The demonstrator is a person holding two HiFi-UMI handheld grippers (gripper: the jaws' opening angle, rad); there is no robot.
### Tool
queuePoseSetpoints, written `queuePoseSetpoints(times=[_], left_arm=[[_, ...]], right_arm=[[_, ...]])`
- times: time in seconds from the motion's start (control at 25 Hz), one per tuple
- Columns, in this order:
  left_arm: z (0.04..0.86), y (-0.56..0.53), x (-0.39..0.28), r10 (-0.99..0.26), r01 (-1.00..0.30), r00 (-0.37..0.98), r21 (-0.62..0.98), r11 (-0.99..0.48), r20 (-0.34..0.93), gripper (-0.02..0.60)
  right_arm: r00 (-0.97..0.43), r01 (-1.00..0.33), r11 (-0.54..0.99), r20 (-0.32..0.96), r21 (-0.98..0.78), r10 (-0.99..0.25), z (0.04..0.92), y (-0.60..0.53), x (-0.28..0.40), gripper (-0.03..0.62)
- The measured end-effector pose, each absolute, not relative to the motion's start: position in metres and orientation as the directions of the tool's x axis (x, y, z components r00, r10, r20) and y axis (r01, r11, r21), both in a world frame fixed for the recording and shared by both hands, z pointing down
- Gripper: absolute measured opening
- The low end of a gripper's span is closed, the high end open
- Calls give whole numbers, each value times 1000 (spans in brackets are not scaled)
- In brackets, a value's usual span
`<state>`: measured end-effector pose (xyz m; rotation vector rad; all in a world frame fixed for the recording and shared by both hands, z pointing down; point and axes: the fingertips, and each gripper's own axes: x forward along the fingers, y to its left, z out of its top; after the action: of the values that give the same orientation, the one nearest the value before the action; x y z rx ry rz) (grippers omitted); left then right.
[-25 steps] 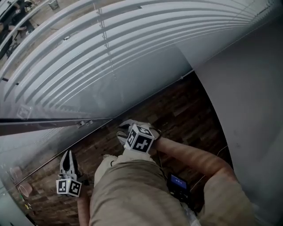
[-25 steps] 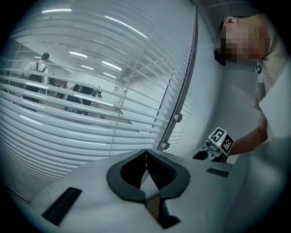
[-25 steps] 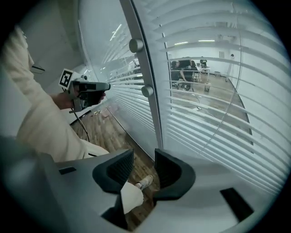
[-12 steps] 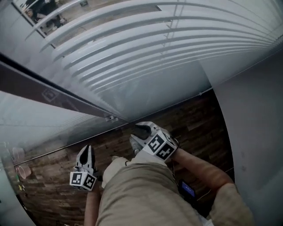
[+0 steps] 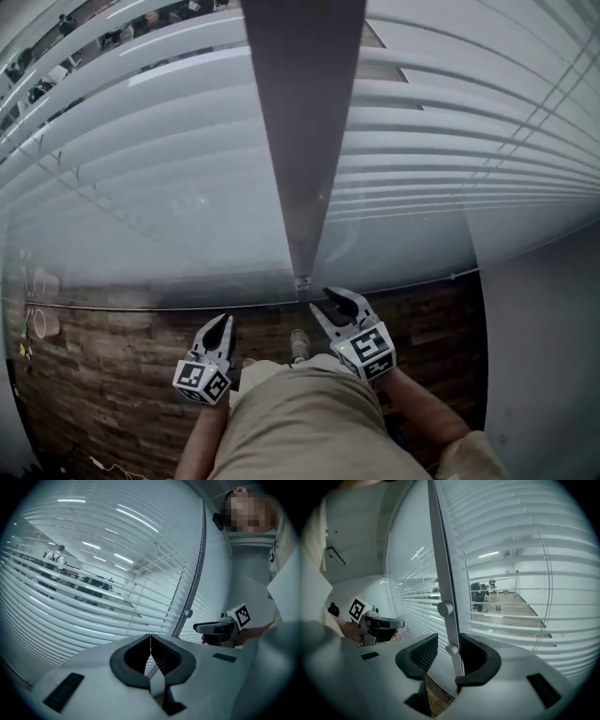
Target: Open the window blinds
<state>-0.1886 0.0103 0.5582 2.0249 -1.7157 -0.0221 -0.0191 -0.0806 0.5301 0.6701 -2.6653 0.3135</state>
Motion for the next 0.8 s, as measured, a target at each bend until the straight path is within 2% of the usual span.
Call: queuePoseSetpoints(times=[0.12,0.28,0.4,0.8], left_arm=[[571,9,-194,-940,-924,198,374,-83,279,12],[581,11,-194,-937,-919,205,385,-85,282,12],[578,12,-193,-937,-920,208,381,-89,282,12],[601,16,-227,-933,-922,206,377,-84,296,12]], right_arm=[[-819,-514,848,366,-129,-441,527,-86,-31,149],[-835,-528,810,330,-255,-440,529,-87,-40,149],[-843,-524,804,307,-281,-442,520,-89,-46,149],[-777,-628,695,319,-350,-542,545,-97,-54,147]])
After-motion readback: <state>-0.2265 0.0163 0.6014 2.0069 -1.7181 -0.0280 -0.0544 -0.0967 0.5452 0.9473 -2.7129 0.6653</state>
